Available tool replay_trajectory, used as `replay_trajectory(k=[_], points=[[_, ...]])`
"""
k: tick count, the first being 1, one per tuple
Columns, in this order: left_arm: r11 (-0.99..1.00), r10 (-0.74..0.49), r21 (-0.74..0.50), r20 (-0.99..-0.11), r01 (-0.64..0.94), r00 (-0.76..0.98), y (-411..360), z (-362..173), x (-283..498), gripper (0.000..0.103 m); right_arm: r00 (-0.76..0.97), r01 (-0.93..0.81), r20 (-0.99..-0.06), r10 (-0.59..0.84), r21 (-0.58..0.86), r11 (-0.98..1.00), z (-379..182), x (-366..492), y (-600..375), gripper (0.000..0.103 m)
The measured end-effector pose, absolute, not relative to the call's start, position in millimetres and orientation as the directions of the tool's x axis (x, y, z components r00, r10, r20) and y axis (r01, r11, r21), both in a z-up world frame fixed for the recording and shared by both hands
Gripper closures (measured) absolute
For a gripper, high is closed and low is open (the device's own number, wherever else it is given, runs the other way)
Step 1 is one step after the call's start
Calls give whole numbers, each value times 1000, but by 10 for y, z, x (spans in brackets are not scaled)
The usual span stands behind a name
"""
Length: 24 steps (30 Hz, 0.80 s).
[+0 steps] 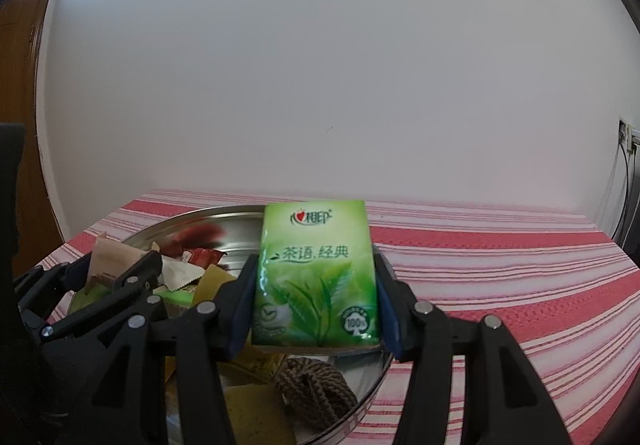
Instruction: Organize objects
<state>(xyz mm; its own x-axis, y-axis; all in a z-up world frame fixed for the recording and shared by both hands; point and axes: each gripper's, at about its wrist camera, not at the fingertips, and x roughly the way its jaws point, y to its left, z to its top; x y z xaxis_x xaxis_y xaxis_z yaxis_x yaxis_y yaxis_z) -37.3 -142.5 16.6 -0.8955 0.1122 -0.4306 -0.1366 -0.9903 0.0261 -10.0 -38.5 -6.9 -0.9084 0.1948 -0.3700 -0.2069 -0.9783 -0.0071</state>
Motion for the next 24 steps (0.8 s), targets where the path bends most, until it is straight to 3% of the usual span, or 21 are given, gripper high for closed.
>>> replay_trajectory(k=[4,5,10,11,17,24], points=[[-993,97,16,-433,-115,-896,-1444,157,-384,51,-916,-204,-351,195,-11,-979,-48,-56,-319,46],[-994,95,4,-430,-107,-898,-1470,157,-383,45,-916,-203,-353,193,-7,-979,-52,-61,-323,44],[-995,91,-61,-379,-73,-921,-1592,176,-303,10,-918,-256,-329,220,69,-964,-25,54,-180,2],[-995,93,-61,-371,-75,-924,-1589,177,-288,5,-922,-274,-306,236,87,-958,16,110,-146,0],[-997,71,14,-364,-81,-929,-1444,168,-235,2,-938,-287,-233,256,110,-952,61,335,-126,0],[-996,88,-25,-391,-85,-916,-1490,147,-213,2,-946,-283,-187,263,92,-955,138,394,-131,0]])
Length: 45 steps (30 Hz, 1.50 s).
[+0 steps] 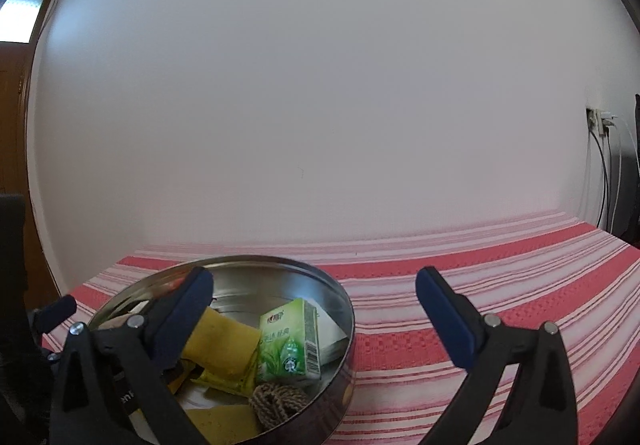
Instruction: Organize objects
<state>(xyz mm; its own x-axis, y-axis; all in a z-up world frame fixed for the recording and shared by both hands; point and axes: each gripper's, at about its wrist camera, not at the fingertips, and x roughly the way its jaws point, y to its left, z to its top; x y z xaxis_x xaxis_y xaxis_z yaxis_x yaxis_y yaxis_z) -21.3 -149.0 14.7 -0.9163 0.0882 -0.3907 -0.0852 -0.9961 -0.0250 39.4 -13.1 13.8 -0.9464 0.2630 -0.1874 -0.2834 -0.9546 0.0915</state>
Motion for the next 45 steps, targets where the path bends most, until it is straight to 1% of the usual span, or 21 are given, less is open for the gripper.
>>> replay_trajectory(k=[5,10,15,19,22,30,33,36,39,45], points=[[-995,98,-22,-417,-98,-904,-1487,113,-200,2,-950,-293,-147,277,103,-951,117,458,-165,0],[-996,82,-11,-376,-84,-923,-1497,144,-140,2,-950,-305,-100,296,92,-948,133,546,-194,0],[-996,84,8,-368,-93,-926,-1470,146,-107,2,-948,-316,-58,312,84,-945,137,631,-225,0],[-994,92,19,-361,-106,-928,-1446,152,-74,2,-949,-316,-43,314,79,-945,147,668,-210,0],[-994,97,18,-376,-112,-922,-1441,144,-82,2,-948,-319,-36,317,78,-945,151,681,-212,0],[-994,99,-7,-424,-106,-900,-1470,131,-36,2,-946,-324,-46,322,57,-944,138,660,-227,0],[-995,93,-2,-428,-102,-899,-1469,144,-14,2,-945,-326,-55,323,40,-945,135,667,-235,0],[-995,84,15,-429,-100,-899,-1447,172,20,2,-945,-327,-42,325,36,-944,119,694,-237,0],[-995,73,35,-436,-98,-897,-1424,202,55,2,-941,-334,-56,333,21,-942,115,713,-229,0],[-991,80,60,-445,-119,-892,-1361,276,164,2,-942,-330,-101,321,89,-940,204,782,-97,0]])
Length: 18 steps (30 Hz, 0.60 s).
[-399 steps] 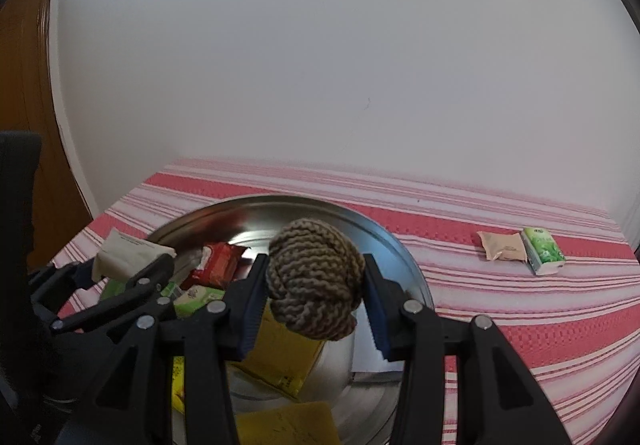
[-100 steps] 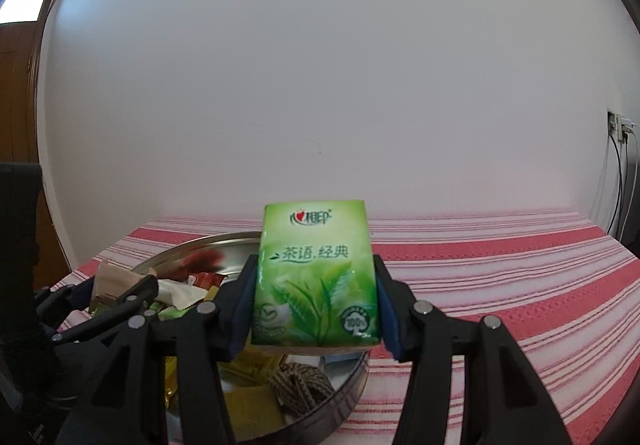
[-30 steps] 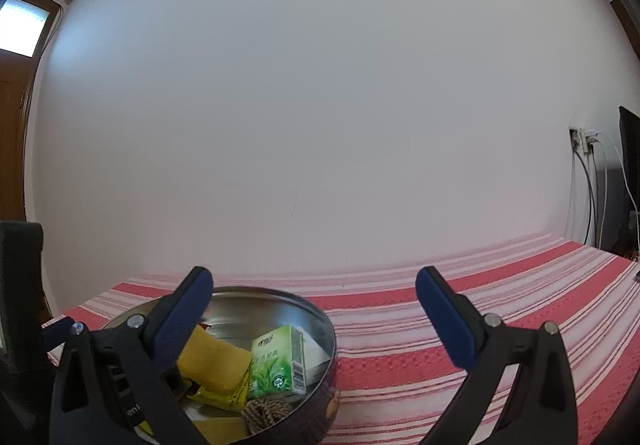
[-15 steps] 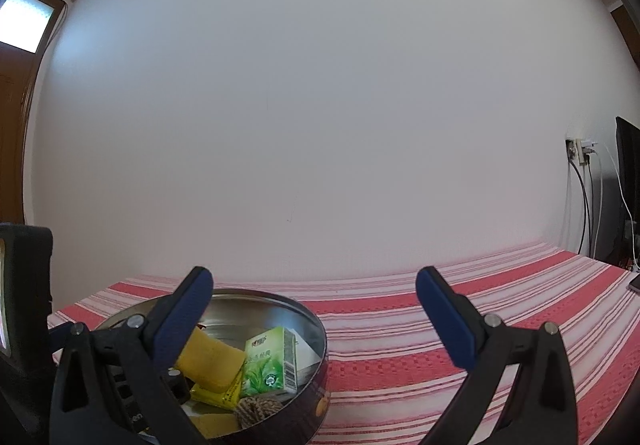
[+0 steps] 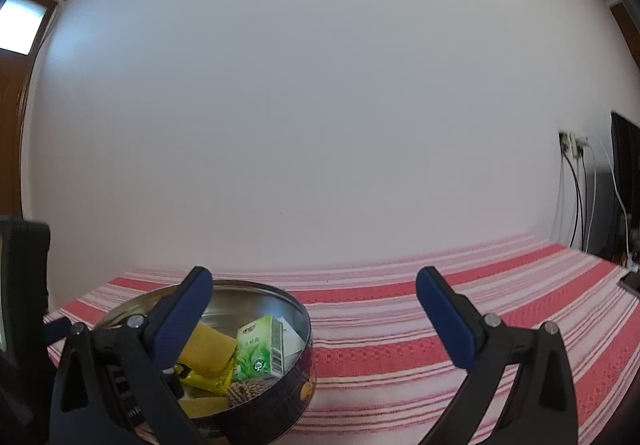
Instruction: Organize objects
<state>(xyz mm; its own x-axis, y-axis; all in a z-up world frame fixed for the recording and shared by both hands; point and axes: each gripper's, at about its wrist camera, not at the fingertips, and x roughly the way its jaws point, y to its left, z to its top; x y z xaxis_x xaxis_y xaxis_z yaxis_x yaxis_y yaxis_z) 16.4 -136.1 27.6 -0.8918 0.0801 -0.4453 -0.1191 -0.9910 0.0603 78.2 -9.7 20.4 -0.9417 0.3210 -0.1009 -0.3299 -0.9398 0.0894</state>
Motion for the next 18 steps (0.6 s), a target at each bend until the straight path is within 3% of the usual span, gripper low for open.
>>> replay_trajectory(k=[11,18], points=[[-989,121,23,-465,-149,-877,-1379,351,255,2,-914,-358,-263,309,167,-918,383,730,113,0],[-987,122,34,-458,-154,-881,-1375,376,274,2,-915,-356,-250,316,136,-924,499,808,68,0]])
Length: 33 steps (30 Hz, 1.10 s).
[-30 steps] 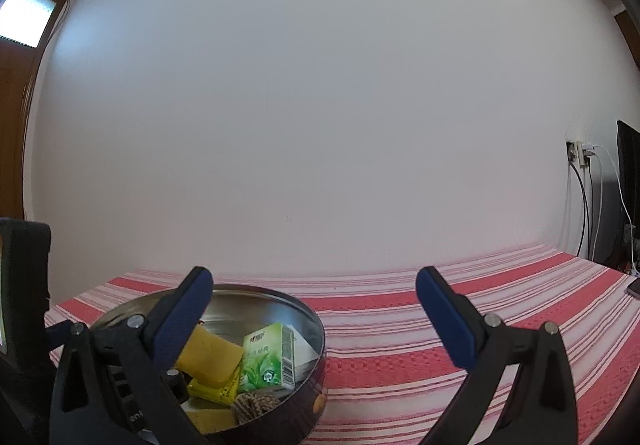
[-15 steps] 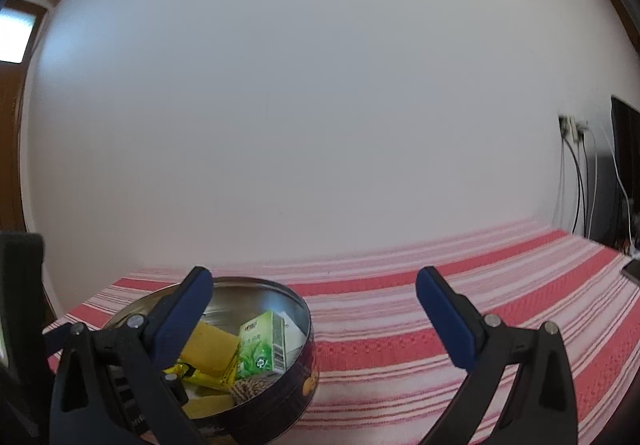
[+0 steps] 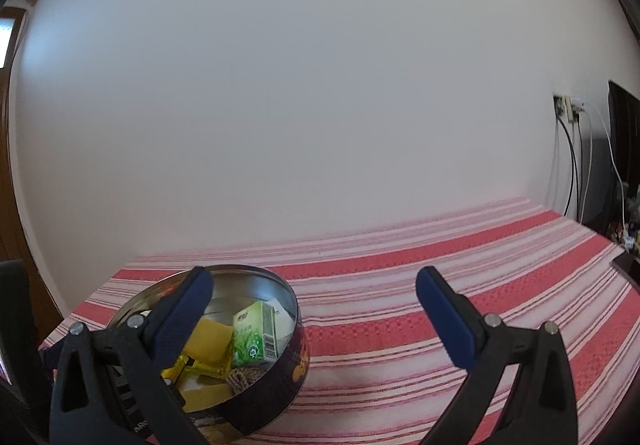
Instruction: Organize objects
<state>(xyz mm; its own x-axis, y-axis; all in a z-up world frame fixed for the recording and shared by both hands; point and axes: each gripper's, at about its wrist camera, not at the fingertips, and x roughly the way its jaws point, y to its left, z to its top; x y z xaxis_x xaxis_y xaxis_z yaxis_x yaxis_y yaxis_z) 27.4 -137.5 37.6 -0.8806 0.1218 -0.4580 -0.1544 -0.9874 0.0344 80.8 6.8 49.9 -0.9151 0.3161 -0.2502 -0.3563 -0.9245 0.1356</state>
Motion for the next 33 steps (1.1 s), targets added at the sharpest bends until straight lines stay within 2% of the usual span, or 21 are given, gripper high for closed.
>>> replay_trajectory(k=[12,33], points=[[-986,138,21,-465,-167,-874,-1391,427,322,2,-920,-351,-216,328,81,-933,549,930,-53,0],[-988,116,36,-448,-148,-886,-1336,510,462,2,-925,-352,-182,333,81,-933,616,1135,-44,0]])
